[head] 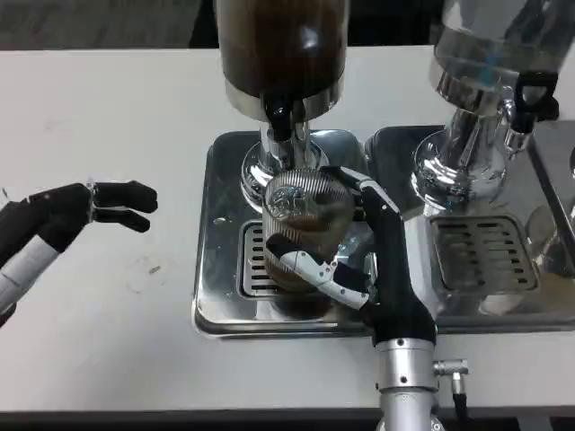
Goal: Grasp the cup under the faucet to collect the drink, then remove the cup.
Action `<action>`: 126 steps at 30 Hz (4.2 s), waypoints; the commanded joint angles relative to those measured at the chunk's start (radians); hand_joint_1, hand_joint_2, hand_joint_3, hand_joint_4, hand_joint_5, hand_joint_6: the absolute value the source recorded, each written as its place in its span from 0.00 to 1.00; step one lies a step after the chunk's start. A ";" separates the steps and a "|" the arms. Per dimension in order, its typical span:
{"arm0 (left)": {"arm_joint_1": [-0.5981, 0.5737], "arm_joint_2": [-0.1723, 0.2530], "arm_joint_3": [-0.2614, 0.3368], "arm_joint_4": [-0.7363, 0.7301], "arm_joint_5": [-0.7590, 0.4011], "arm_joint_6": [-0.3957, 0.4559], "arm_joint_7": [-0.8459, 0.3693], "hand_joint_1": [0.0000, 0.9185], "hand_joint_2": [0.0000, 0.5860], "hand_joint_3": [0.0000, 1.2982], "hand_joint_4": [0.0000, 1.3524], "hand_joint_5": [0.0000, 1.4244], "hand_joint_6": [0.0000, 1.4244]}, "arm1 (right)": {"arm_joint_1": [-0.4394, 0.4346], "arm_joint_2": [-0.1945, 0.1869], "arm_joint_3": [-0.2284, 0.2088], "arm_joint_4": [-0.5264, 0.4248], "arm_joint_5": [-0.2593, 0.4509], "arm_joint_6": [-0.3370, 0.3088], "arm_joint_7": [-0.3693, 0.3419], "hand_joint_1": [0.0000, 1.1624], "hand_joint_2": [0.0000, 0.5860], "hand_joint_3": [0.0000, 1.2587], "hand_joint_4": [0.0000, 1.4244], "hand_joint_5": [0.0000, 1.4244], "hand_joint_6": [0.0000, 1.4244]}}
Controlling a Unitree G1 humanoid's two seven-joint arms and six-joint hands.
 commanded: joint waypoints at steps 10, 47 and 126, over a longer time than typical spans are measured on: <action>-0.022 0.008 -0.011 0.028 0.011 -0.010 -0.004 0.00 0.11 0.32 0.26 0.28 0.14 | 0.077 -0.039 -0.007 -0.168 -0.007 0.056 0.056 0.78 0.30 0.46 0.54 0.69 0.94; 0.011 0.020 -0.061 -0.059 0.119 -0.203 0.029 0.00 0.10 0.23 0.13 0.15 0.11 | 0.429 -0.109 -0.131 -0.740 0.068 0.146 0.279 0.83 0.21 0.54 0.60 0.72 0.98; 0.151 0.312 -0.133 -0.236 0.222 -0.633 0.147 0.00 0.05 0.05 0.00 0.00 0.03 | 0.750 -0.110 -0.257 -1.253 0.193 0.206 0.566 0.85 0.17 0.61 0.65 0.75 1.00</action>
